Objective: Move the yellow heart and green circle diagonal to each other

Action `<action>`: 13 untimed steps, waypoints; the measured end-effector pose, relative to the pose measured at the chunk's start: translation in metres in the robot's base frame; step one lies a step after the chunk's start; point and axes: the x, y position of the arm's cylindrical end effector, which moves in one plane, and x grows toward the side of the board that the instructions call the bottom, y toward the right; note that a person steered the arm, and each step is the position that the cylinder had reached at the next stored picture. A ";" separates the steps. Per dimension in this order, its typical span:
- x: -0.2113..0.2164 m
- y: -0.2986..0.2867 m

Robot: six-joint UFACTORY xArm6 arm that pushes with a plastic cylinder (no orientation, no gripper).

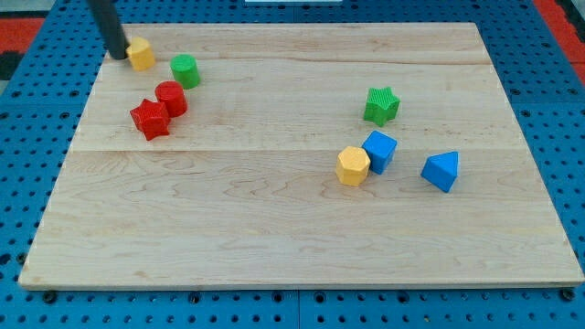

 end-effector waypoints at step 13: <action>0.035 0.257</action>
